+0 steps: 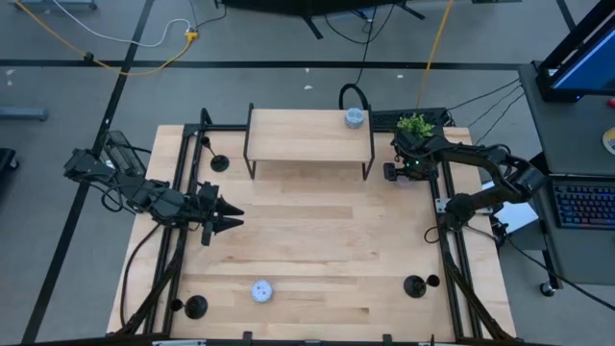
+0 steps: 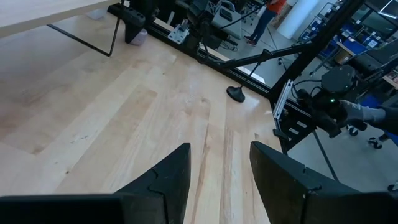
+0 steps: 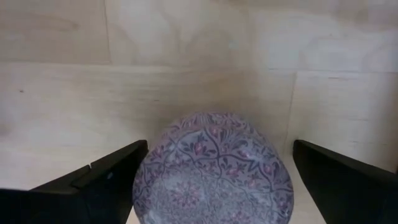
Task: Pick & Place candle stick holders
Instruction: Put the purple scented candle on the shelf
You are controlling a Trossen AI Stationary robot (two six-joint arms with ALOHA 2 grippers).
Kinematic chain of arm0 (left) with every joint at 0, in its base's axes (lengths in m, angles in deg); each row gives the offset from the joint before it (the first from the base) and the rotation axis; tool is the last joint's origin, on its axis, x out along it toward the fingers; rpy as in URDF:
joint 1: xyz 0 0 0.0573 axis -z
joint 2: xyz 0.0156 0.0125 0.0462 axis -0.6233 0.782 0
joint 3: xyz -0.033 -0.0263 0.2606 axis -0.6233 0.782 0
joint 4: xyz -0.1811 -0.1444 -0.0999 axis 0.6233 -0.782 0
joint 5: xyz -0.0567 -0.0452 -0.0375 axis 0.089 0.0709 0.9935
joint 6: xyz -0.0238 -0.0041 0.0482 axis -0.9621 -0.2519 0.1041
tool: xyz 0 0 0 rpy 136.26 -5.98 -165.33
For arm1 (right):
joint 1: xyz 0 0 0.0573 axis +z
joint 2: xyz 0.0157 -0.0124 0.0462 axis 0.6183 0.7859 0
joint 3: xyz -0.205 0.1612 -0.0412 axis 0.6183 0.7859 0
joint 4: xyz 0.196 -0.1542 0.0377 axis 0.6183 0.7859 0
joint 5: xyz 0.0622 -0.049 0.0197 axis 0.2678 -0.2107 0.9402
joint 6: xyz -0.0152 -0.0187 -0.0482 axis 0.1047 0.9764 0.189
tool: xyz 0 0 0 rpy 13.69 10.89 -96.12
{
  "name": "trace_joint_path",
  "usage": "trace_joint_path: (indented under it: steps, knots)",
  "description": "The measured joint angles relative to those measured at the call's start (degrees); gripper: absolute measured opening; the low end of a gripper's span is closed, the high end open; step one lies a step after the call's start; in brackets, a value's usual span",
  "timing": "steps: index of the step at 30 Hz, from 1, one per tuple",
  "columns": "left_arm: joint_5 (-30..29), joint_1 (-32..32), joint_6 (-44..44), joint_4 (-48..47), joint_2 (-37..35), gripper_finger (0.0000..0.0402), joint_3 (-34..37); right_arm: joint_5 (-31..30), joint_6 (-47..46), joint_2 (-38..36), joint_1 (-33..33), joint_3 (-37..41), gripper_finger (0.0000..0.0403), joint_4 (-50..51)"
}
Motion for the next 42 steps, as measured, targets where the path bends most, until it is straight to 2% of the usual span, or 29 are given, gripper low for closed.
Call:
trace_joint_path:
  steps: [11,20,42]
  knots:
    - [0.0,0.0,0.2,0.0,0.0,0.017,0.0,-1.0,0.1,0.0,0.0,0.0,0.0388,-0.2]
    - [0.0,0.0,0.2,0.0,0.0,0.017,0.0,-1.0,0.0,0.0,0.0,0.0,0.0286,0.0]
    - [0.0,0.0,0.0,0.0,0.0,0.017,0.0,-2.4,-1.1,0.0,0.0,-0.1,0.0277,2.8]
